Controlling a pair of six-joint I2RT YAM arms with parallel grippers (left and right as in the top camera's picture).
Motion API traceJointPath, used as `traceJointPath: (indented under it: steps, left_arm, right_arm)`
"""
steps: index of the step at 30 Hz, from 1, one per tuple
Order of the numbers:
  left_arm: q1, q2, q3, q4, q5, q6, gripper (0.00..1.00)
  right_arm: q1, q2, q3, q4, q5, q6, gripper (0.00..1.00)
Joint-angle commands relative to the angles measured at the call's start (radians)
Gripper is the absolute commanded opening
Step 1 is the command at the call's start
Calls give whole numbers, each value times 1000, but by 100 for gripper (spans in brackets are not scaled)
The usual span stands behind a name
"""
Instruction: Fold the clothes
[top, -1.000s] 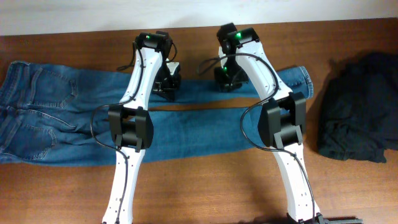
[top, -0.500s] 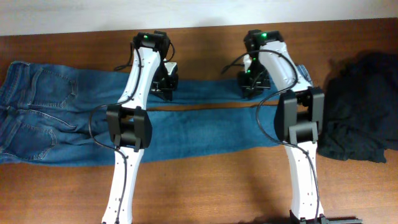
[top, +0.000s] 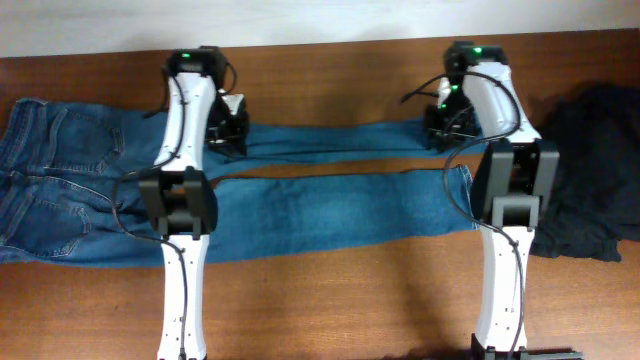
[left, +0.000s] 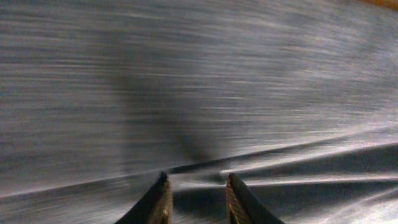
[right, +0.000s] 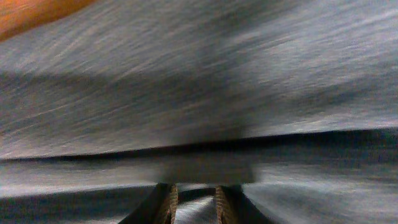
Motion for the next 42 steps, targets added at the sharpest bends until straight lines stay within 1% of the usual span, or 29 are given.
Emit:
traceJointPath:
  steps: [1, 3, 5, 6, 9, 11, 12, 13, 14, 15, 16, 18, 19, 20, 23, 24, 25, 27, 29, 30, 32, 37, 39, 42]
  left_arm:
    - [117, 56, -12, 5, -199, 12, 33]
    - [134, 54, -12, 5, -199, 13, 36]
    - [156, 49, -12, 5, -199, 13, 43]
    - [164, 44, -12, 5, -199, 13, 45]
    - [188, 17, -12, 6, -199, 12, 46]
    - [204, -21, -12, 5, -198, 12, 46]
    - [211, -55, -12, 6, -198, 12, 46]
    - [214, -77, -12, 6, -198, 12, 47]
    - [217, -125, -12, 6, -199, 12, 53]
    - [217, -158, -12, 6, -198, 12, 57]
    - [217, -193, -12, 6, -198, 12, 59]
    - [217, -266, -12, 6, -199, 12, 65]
    - [219, -300, -12, 6, -199, 12, 70]
    - [222, -359, -12, 6, -199, 13, 83]
    - [235, -449, -12, 6, -199, 13, 86]
    - [245, -491, -13, 6, -199, 13, 87]
    - [253, -519, -15, 6, -199, 12, 92]
    - [286, -612, -64, 6, -198, 12, 94]
    - [307, -661, -113, 6, -199, 12, 99]
    - [325, -696, -159, 6, -199, 12, 99]
    - [361, -745, -238, 6, -200, 12, 99]
    - [470, -767, -361, 20, -222, 13, 99]
    - [539, -766, -453, 76, -222, 24, 99]
    - [601, -766, -551, 159, -221, 55, 99]
  right_arm:
    - [-106, 11, -25, 7, 147, 11, 31]
    - [-123, 11, -25, 3, 147, 11, 33]
    - [-145, 11, -19, -3, 148, 11, 37]
    - [-151, 10, -14, -5, 148, 11, 38]
    - [-165, 9, 37, -35, 148, 11, 40]
    - [-167, 8, 99, -76, 148, 11, 44]
    - [-167, 8, 185, -133, 147, 11, 51]
    - [-167, 8, 224, -160, 148, 11, 58]
    - [-166, 8, 351, -245, 148, 11, 74]
    - [-166, 8, 401, -281, 147, 11, 79]
    - [-166, 1, 474, -294, 129, -10, 99]
    - [-164, -66, 483, -294, 67, -15, 99]
    - [-164, -113, 482, -294, 19, -15, 99]
    - [-162, -167, 480, -294, -24, -15, 99]
    - [-150, -285, 450, -294, -56, -15, 99]
    - [-137, -354, 409, -294, -55, -16, 99]
    - [-128, -413, 361, -294, -48, -26, 99]
    - [-103, -547, 211, -294, -5, -31, 99]
    - [-90, -637, 81, -294, 35, -31, 99]
    - [-87, -671, 25, -294, 49, -31, 99]
    - [-85, -755, -147, -294, 65, -31, 98]
    - [-88, -829, -459, -279, 64, -30, 99]
    - [-86, -829, -586, -217, 64, -30, 99]
    - [-86, -829, -743, -137, 50, -30, 99]
